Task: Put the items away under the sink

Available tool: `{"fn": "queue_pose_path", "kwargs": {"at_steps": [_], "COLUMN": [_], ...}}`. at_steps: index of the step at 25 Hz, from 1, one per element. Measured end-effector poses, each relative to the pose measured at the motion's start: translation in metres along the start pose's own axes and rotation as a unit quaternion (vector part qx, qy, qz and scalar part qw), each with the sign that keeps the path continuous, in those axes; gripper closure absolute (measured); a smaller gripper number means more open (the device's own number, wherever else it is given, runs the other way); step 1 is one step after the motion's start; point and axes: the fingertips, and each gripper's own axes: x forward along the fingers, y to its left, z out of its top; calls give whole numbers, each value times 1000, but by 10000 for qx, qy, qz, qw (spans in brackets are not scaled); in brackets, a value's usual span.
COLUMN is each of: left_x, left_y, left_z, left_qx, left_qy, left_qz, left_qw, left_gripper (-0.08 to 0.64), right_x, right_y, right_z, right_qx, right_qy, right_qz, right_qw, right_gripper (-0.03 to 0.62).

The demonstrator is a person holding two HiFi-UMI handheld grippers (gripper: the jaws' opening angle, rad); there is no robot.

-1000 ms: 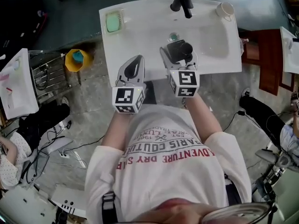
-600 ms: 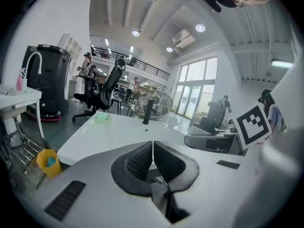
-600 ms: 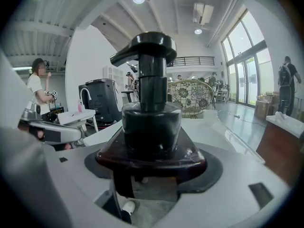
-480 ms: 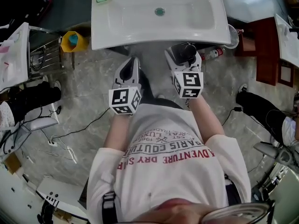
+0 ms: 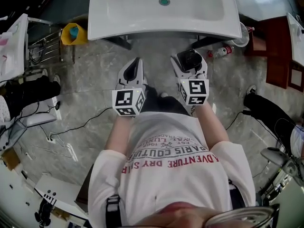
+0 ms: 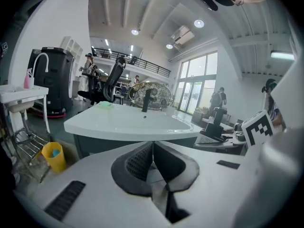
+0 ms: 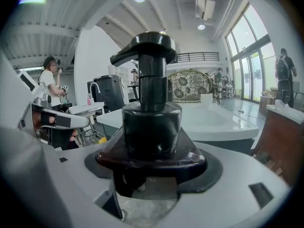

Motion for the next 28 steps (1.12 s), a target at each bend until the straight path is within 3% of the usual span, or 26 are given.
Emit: {"fn": "queue_pose_path", "kwargs": {"at_steps": [9,18,24,28], "left_x": [89,164,178,175], "left_y": [29,93,119,136], "left_z": [-104,-212,-245,-254], "left_qx": [422,666,708,701], "left_qy": [-151,-616,-889,-944], "left_qz": [-337,-161,-9,98], "left_qw": [9984,9957,9935,9930], "left_gripper": [532,532,532,532], "right_x": [84,181,228,248], "right_y": [-13,-27,-24,-16], "right_z": [-122,-239,-279,-278], "right_qx": [-14,-240,-237,-210], "right_qy": [-188,-459,-414,-362], "right_qz": [-69,28,251,310], "right_qw": [9998,9987,9985,9986], "right_gripper": [213,213,213,213]}}
